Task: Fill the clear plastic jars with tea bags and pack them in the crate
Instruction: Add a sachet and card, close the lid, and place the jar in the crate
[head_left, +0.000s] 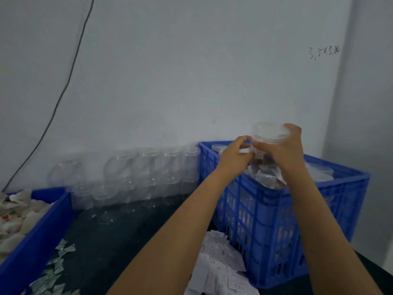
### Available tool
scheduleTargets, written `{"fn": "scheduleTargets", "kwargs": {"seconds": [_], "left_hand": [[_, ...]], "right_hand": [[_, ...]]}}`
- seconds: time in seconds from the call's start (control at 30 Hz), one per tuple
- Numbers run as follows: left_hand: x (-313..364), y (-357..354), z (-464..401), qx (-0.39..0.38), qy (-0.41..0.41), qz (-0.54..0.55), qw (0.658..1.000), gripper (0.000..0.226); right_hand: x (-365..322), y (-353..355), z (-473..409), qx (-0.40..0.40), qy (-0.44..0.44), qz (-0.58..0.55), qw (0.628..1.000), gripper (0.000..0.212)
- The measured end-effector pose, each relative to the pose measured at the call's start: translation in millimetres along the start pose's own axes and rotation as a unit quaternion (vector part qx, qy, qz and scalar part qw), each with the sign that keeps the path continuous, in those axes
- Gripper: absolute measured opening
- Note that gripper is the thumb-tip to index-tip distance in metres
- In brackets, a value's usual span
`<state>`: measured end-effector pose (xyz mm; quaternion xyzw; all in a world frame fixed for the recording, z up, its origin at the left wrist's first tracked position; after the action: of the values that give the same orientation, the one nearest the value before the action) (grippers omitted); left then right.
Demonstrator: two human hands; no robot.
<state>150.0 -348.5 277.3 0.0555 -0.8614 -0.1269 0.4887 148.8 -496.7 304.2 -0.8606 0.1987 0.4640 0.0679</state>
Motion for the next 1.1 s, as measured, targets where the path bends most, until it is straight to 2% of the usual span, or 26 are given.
{"fn": "scheduleTargets", "kwargs": {"seconds": [0.1, 0.2, 0.33, 0.47, 0.53, 0.63, 0.7, 0.77, 0.87, 0.93, 1.0, 1.1], "left_hand": [[-11.8, -27.7, 0.9, -0.020, 0.027, -0.051, 0.998, 0.044], [-7.3, -37.8, 0.9, -0.014, 0.016, -0.096, 0.995, 0.044], [-0.9, -48.5, -2.3, -0.034, 0.011, -0.141, 0.989, 0.041], [-3.5, -55.7, 0.9, -0.045, 0.006, -0.162, 0.986, 0.038], [-11.9, -60.9, 1.6, -0.067, 0.023, -0.197, 0.978, 0.041], [-26.8, -72.1, 2.3, -0.126, 0.062, -0.306, 0.942, 0.053], [-29.5, -76.4, 2.4, -0.155, 0.072, -0.367, 0.914, 0.052], [-27.9, -80.2, 1.7, -0.175, 0.063, -0.395, 0.900, 0.038], [-31.1, -83.9, 1.3, -0.201, 0.064, -0.411, 0.887, 0.036], [-35.7, -86.0, 1.1, -0.223, 0.071, -0.426, 0.874, 0.039], [-38.1, -87.9, 0.6, -0.244, 0.074, -0.443, 0.859, 0.041], [-35.4, -88.7, 1.6, -0.250, 0.065, -0.454, 0.853, 0.040]], "right_hand": [[25.2, 12.1, -3.5, 0.013, -0.033, 0.064, 0.997, 0.096], [31.8, 23.9, -5.8, 0.022, -0.030, 0.084, 0.996, 0.096], [30.0, 36.2, -12.5, -0.002, -0.042, 0.116, 0.992, 0.094], [38.1, 40.6, -14.3, -0.049, -0.090, 0.178, 0.979, 0.096], [49.8, 35.2, -10.4, -0.092, -0.130, 0.222, 0.962, 0.101], [71.3, 25.1, -1.7, -0.144, -0.174, 0.285, 0.932, 0.109], [81.2, 18.7, 0.3, -0.168, -0.174, 0.340, 0.909, 0.100], [86.0, 11.7, 3.0, -0.204, -0.159, 0.434, 0.863, 0.080], [103.1, 14.2, 1.8, -0.214, -0.185, 0.548, 0.787, 0.074], [104.7, 18.4, 0.1, -0.195, -0.192, 0.573, 0.772, 0.062], [100.6, 20.6, 0.9, -0.172, -0.196, 0.576, 0.775, 0.053], [94.0, 19.8, 3.8, -0.175, -0.198, 0.591, 0.762, 0.047]]}}
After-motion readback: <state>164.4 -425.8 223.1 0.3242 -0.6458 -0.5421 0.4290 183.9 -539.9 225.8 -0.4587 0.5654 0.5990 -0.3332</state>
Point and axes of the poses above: each hand's wrist, its own z-axis away from the middle knuckle, its own y-axis out of the back of the hand, x = y × z, the point moved 10 cm from there along -z, towards the middle knuckle, and after that the axes turned 1 degree about -y, right-handed, at the moved point
